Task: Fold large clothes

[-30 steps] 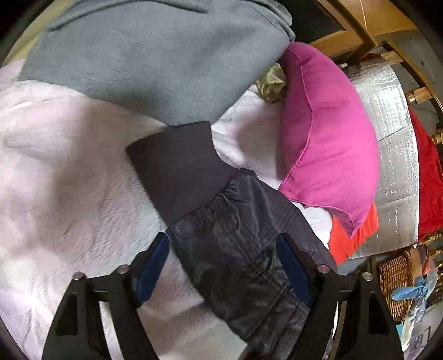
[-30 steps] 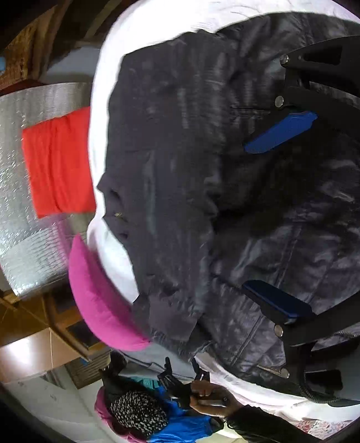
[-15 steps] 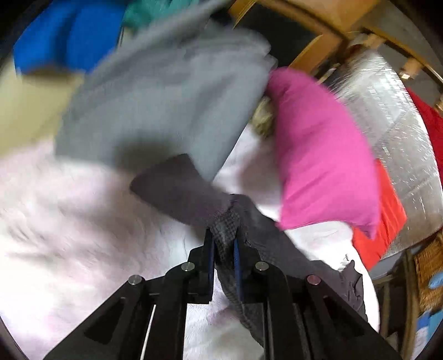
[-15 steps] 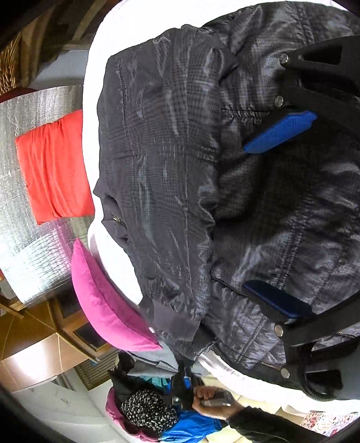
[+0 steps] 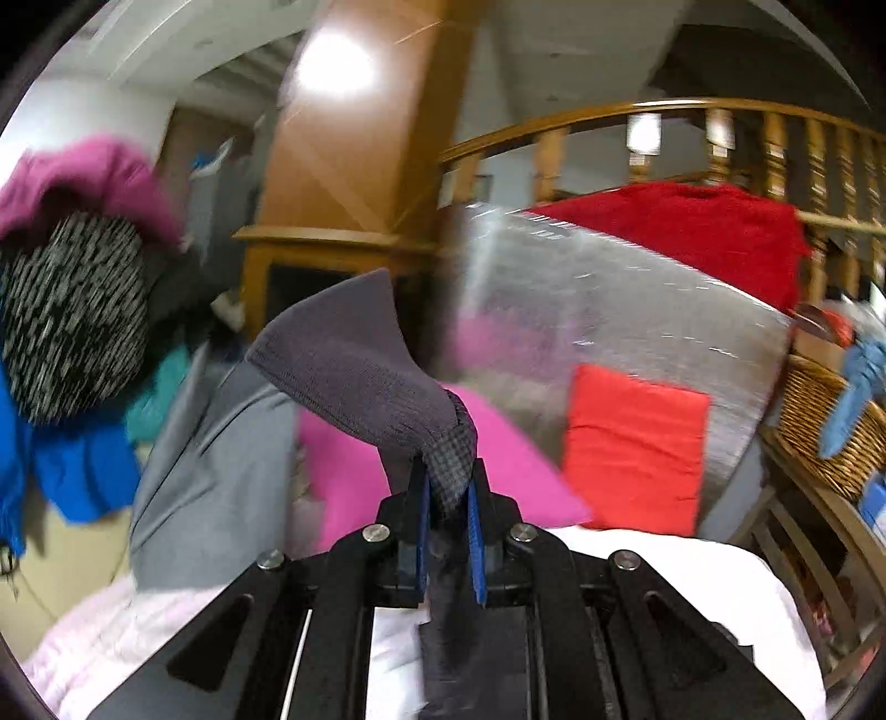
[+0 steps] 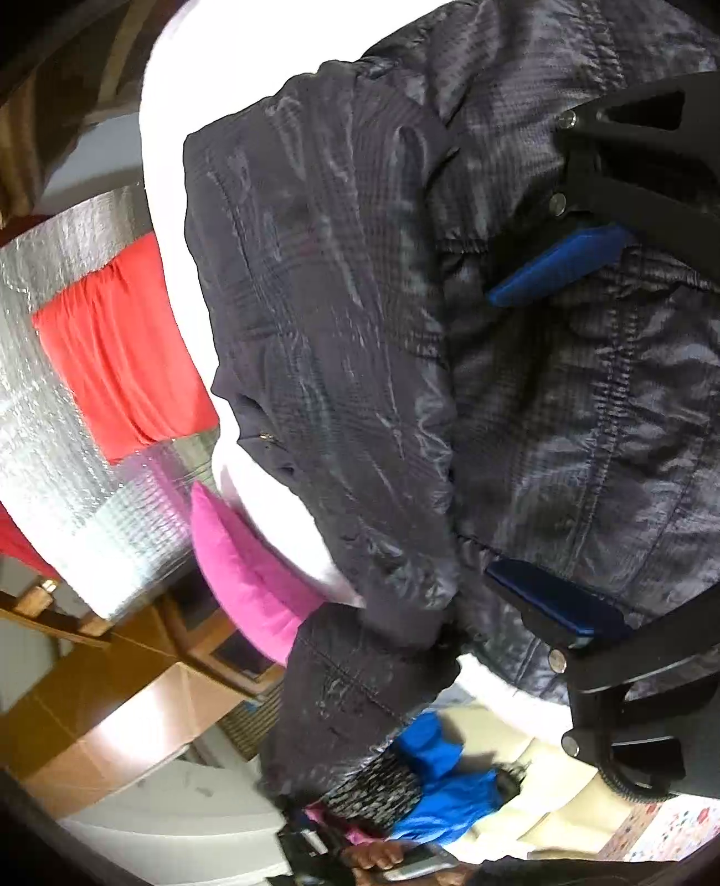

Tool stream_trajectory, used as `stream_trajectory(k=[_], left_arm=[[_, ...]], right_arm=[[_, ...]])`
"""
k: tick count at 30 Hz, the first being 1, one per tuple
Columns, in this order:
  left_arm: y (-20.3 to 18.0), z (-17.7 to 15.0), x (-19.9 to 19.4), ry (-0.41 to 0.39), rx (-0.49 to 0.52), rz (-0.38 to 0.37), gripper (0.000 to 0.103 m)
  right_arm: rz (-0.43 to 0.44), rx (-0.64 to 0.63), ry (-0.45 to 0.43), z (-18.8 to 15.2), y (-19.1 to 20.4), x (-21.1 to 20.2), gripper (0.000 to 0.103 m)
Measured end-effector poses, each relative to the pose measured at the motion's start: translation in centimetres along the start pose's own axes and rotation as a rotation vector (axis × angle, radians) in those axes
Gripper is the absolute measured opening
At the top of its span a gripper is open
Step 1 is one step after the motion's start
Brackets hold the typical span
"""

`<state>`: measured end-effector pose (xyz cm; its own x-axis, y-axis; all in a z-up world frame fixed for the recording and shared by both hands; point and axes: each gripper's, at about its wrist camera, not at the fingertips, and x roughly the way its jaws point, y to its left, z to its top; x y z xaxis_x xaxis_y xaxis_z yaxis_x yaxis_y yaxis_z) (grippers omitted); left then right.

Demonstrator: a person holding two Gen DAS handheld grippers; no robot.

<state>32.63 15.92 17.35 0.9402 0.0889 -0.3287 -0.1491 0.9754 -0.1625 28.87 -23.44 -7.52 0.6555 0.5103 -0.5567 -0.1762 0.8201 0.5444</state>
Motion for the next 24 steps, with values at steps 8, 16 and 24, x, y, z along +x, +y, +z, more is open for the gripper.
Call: stream_trajectory(k=[8,16,24], left_arm=[[-12.9,-4.7,2.2,0.090,0.111,-0.130,0.012],[-20.5,-16.0,7.8,0.295,0.151,-0.159,0.012],[-25.4,-22.3,8.7,0.394,0.250,-0.230,0.017]], right_arm=[[0.044,0.065,-0.058,0.8,-0.9,-1.8,0.094],[0.036,0.188,-0.151,2.1,-3.4,-4.2,0.094],[0.023,0.265,-0.207,2.7,-5.0,-5.6,0.094]])
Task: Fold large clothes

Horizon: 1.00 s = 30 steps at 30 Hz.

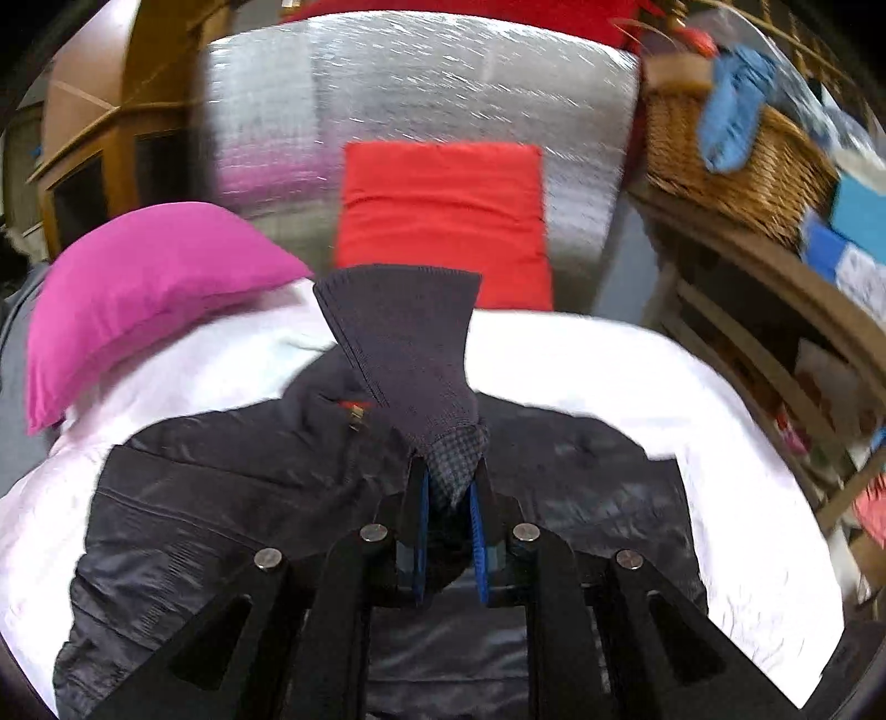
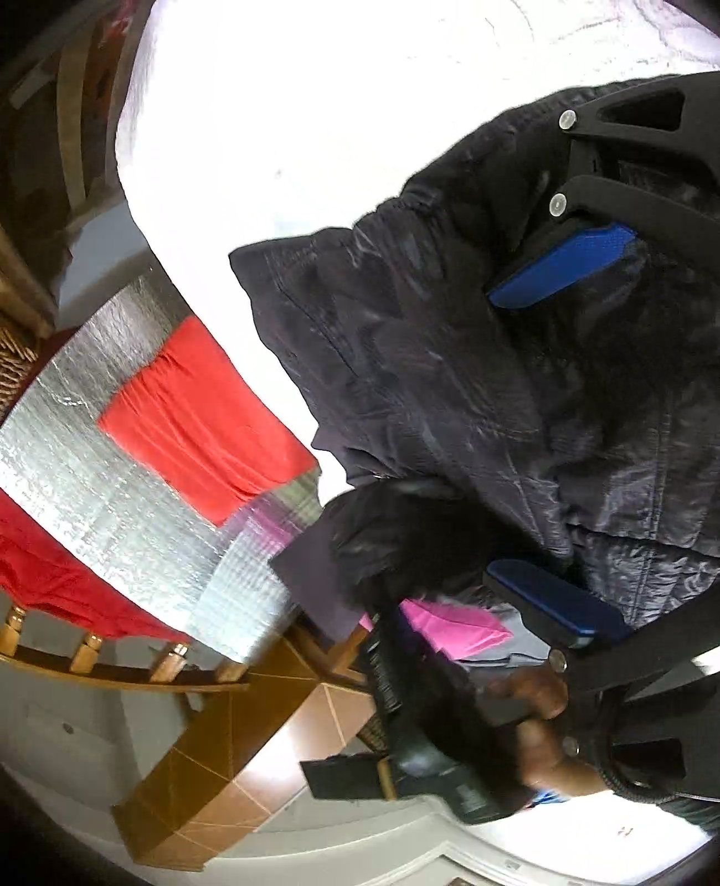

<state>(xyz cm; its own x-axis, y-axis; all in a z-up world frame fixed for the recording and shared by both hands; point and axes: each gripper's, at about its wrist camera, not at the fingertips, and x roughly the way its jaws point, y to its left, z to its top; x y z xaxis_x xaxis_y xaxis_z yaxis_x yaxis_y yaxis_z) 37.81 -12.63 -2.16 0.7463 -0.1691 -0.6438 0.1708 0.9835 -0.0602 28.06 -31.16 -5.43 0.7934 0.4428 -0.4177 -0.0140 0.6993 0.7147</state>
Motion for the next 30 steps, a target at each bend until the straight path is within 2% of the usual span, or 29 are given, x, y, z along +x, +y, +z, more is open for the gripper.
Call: stream_trajectory(k=[2,4,6,9,13,16,19,20,22,26,30], left_arm=[[-0.7,-0.3,0.2,0.006,0.022,-0.013,0.019],[-1.1,-0.8,0.4,0.045,0.045,-0.028,0.029],[-1.2,-1.0,0.6,0.088,0.050,-0.064,0.059],[-0.8,-1.3,-0.1,0.105,0.042,-0.123,0.069],[0.5,-1.7,-1.0,0.122,0.014,-0.170,0.071],[4.3,-2.5,-3.2,0.099,-0.020,-0.155,0.071],[9.0,-3.5,-4.8,0.068,-0.069,-0.101,0.073],[11.5,-4.1,-5.3,0.055,-0.099,-0.062,0.073],[14.9,-4.9,-5.5,0.046,-0.149,-0.010,0.073],[23.1,-7.2,-5.1,0.069,-0.373,0.091,0.073],[26.9,-9.0,-4.5,0.096,-0.465,0.118,0.073]], right_arm=[[-0.005,0.009,-0.010,0.2,-0.2,-0.2,0.094],[-0.010,0.016,-0.018,0.2,-0.2,-0.2,0.094],[-0.005,0.033,-0.024,0.4,-0.5,-0.6,0.094],[0.001,0.049,-0.030,0.7,-0.9,-0.7,0.094],[0.020,0.088,-0.030,1.1,-1.8,-0.9,0.094],[0.048,0.125,-0.020,1.4,-2.3,-1.3,0.094],[0.101,0.177,0.004,2.2,-2.0,-1.3,0.094],[0.127,0.192,0.018,2.7,-2.0,-1.0,0.094],[0.163,0.246,0.073,3.5,-1.6,0.4,0.094],[0.120,0.311,0.161,4.0,-1.0,4.5,0.094],[0.035,0.360,0.199,3.8,-1.1,7.4,0.095]])
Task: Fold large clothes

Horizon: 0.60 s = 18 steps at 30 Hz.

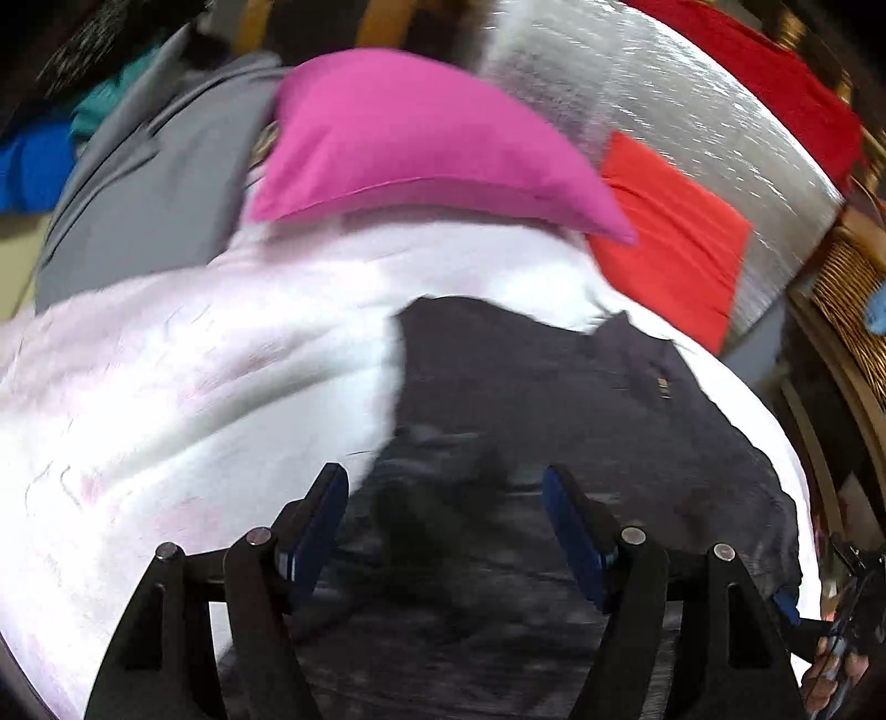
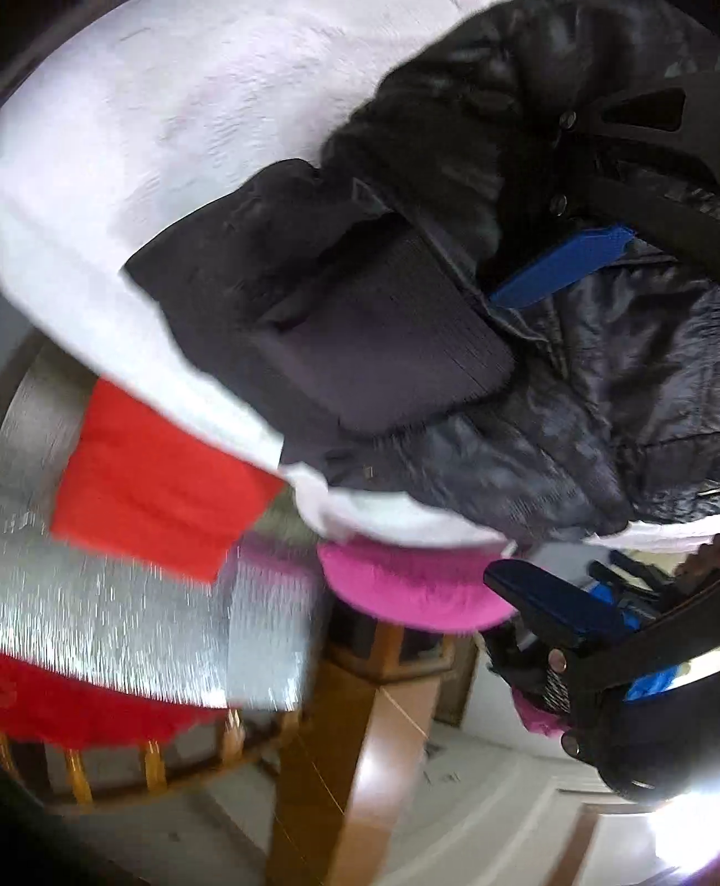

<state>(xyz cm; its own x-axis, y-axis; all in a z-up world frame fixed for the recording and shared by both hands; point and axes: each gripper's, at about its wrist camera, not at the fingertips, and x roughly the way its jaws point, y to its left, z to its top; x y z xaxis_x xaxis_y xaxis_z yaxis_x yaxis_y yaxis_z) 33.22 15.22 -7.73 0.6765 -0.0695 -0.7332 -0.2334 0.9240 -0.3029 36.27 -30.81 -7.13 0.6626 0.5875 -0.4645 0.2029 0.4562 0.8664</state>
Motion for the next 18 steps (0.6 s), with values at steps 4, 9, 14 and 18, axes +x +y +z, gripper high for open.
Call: stream_trajectory(k=[4,9,14,18], left_arm=[[1.3,0.0,0.4,0.018,-0.032,-0.002,0.073],[0.7,1.3,-0.3,-0.032,0.012,-0.015,0.073],[-0.6,0.5,2.6,0.030,0.078,0.023,0.073],[-1.0,-0.7,5.9,0.114,0.139,0.076,0.075]], right_arm=[[-0.090,0.083,-0.022,1.1,-0.4,0.7,0.028],[-0.231,-0.287,-0.165,0.4,7.2,-3.1,0.012],[-0.412,-0.328,-0.095,-1.0,4.3,-0.6,0.016],[-0.360,-0.239,-0.045,-1.3,1.4,-0.5,0.034]])
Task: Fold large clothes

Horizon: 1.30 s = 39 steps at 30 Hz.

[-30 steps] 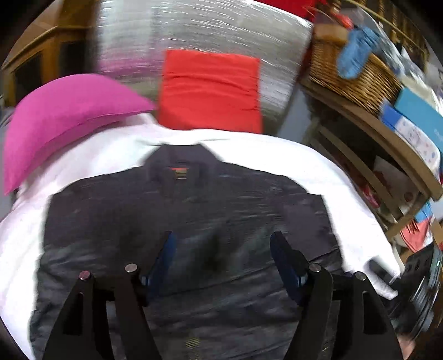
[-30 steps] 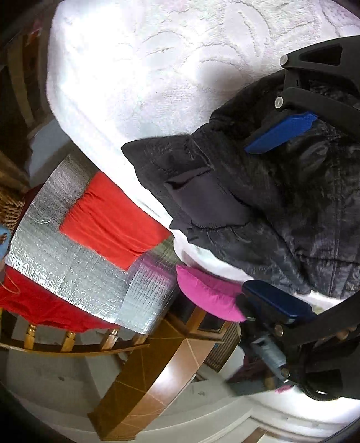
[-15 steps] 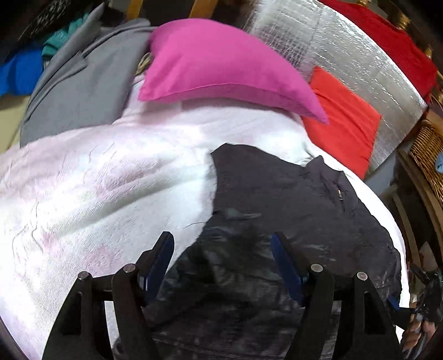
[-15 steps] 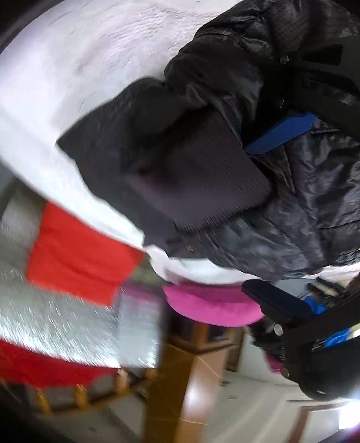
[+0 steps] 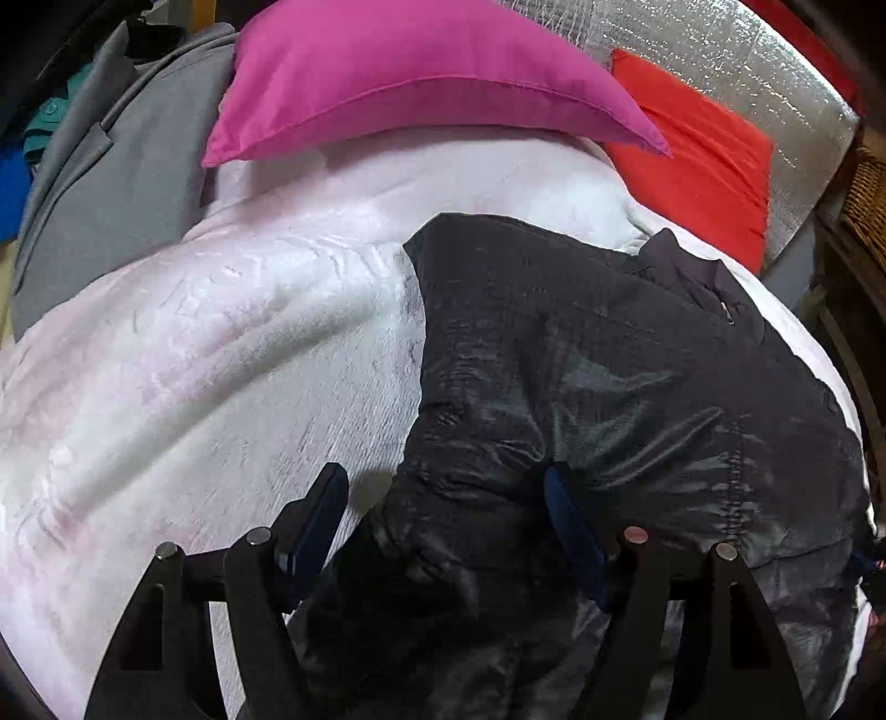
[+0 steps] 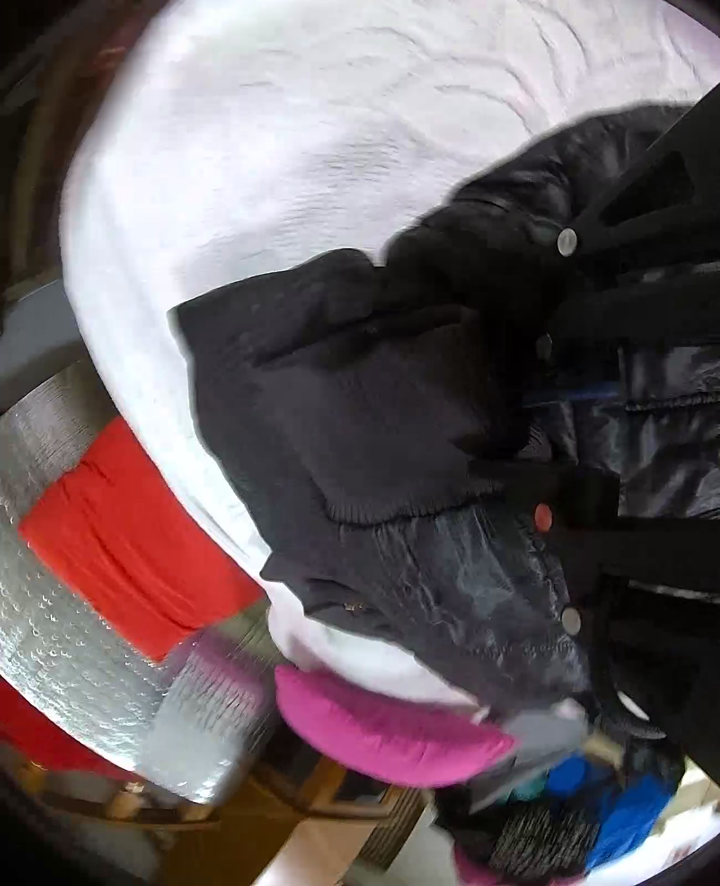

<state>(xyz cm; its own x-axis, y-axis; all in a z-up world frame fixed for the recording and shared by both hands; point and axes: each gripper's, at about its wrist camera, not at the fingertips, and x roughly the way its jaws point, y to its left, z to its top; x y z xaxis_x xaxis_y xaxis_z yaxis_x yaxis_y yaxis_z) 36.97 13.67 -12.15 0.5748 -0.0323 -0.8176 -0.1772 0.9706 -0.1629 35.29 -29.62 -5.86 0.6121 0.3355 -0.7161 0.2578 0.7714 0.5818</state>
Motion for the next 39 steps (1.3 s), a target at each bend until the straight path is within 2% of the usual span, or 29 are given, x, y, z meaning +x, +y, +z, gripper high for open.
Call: stream_trajectory(k=[1,3,6,8,10,11,13,16,17,19,20,21,24,25,26,28,31,32,33,34,35,36,38,39], left_arm=[[0.1,0.2,-0.2,0.000,-0.007,-0.006,0.074],[0.7,0.7,-1.6,-0.022,-0.045,-0.051,0.074],[2.2,1.9,-4.0,-0.105,-0.064,-0.129,0.075],[3.0,3.1,-4.0,-0.108,-0.087,-0.146,0.075],[3.8,4.7,-2.8,-0.067,-0.129,-0.178,0.075],[4.3,5.1,-2.2,-0.049,-0.149,-0.187,0.075],[4.5,6.2,0.0,-0.002,-0.181,-0.209,0.074],[4.0,7.0,2.1,0.043,-0.183,-0.222,0.073],[3.6,7.1,2.6,0.051,-0.175,-0.224,0.068],[2.8,7.7,3.8,0.068,-0.137,-0.232,0.038],[2.4,8.0,4.1,0.069,-0.111,-0.231,0.017],[2.2,8.4,4.4,0.064,-0.098,-0.223,0.012],[1.4,9.4,4.2,0.012,-0.044,-0.222,0.010],[1.4,9.4,5.2,0.024,-0.028,-0.194,0.010],[1.5,8.9,6.7,0.068,-0.014,-0.166,0.010],[1.4,8.7,6.6,0.044,0.006,-0.161,0.011],[1.6,8.7,4.9,0.003,-0.023,-0.135,0.016],[1.4,8.6,3.7,-0.023,-0.008,-0.090,0.020],[1.2,8.4,2.4,-0.058,0.012,-0.036,0.029],[0.9,8.1,1.1,-0.093,0.030,-0.007,0.034],[0.6,7.6,-0.4,-0.134,0.053,0.009,0.043],[0.0,6.9,-2.1,-0.182,0.076,0.004,0.054],[-1.1,5.7,-4.0,-0.237,0.111,-0.019,0.065],[-1.9,5.1,-4.5,-0.253,0.126,-0.025,0.066]], right_arm=[[0.007,-0.014,-0.005,0.0,0.2,-0.5,0.056],[0.001,-0.063,-0.042,0.0,1.2,-2.7,0.074],[-0.043,-0.170,-0.125,-0.1,3.2,-5.8,0.074],[-0.017,-0.249,-0.151,-0.3,5.3,-6.6,0.074],[0.005,-0.366,-0.145,-0.9,8.1,-5.9,0.074],[-0.005,-0.462,-0.135,-1.4,10.0,-4.6,0.074],[-0.039,-0.565,-0.093,-2.1,11.7,-1.8,0.074],[-0.116,-0.604,-0.033,-2.6,11.5,1.7,0.074],[-0.135,-0.604,-0.018,-2.6,11.2,2.6,0.074],[-0.151,-0.599,0.008,-2.8,10.2,3.7,0.074],[-0.157,-0.604,0.025,-3.0,9.5,3.8,0.074],[-0.159,-0.611,0.035,-3.0,9.0,3.8,0.074],[-0.158,-0.625,0.047,-2.9,8.1,4.2,0.074],[-0.153,-0.622,0.045,-2.8,7.8,4.3,0.074],[-0.149,-0.619,0.043,-2.9,7.7,4.3,0.074],[-0.153,-0.625,0.038,-3.1,7.6,4.4,0.074],[-0.155,-0.628,0.039,-3.2,7.6,4.4,0.074],[-0.150,-0.622,0.038,-3.3,7.6,4.1,0.074],[-0.144,-0.615,0.035,-3.1,7.6,3.9,0.074],[-0.139,-0.607,0.034,-3.1,7.7,3.5,0.074],[-0.119,-0.590,0.027,-2.9,7.8,2.5,0.074],[-0.088,-0.576,0.005,-2.7,7.9,1.3,0.074],[-0.049,-0.562,-0.047,-2.2,8.0,-0.5,0.074],[-0.037,-0.546,-0.074,-1.6,7.9,-1.3,0.076]])
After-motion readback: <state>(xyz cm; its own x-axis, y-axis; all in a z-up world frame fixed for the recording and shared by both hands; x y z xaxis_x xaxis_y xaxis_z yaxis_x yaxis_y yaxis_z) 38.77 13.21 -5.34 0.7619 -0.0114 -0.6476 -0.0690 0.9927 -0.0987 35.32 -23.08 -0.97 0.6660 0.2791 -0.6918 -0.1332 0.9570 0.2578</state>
